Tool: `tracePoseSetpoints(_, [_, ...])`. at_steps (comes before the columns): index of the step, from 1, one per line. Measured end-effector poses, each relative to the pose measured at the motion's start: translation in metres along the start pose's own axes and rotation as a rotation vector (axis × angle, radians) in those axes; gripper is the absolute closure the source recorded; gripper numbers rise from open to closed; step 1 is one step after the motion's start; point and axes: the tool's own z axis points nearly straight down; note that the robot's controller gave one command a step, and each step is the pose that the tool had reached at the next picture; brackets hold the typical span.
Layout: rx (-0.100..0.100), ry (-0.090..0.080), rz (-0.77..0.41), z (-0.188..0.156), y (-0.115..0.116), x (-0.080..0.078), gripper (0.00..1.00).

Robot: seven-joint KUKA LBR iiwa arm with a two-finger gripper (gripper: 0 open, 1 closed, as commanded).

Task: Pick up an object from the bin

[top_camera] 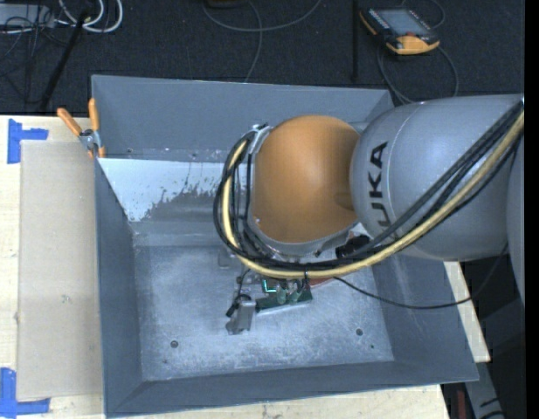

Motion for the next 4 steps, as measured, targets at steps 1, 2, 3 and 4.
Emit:
tracePoseSetpoints(1, [0.001,-0.003,-0.178,0.14,-0.085,-0.046,0.0])
tracePoseSetpoints(2, [0.002,-0.008,-0.267,0.105,-0.14,-0.025,0.0])
tracePoseSetpoints(3, [-0.001,-0.011,-0.296,0.102,-0.136,-0.025,0.0])
tracePoseSetpoints(4, [-0.002,-0.005,-0.274,0.138,-0.128,-0.023,0.0])
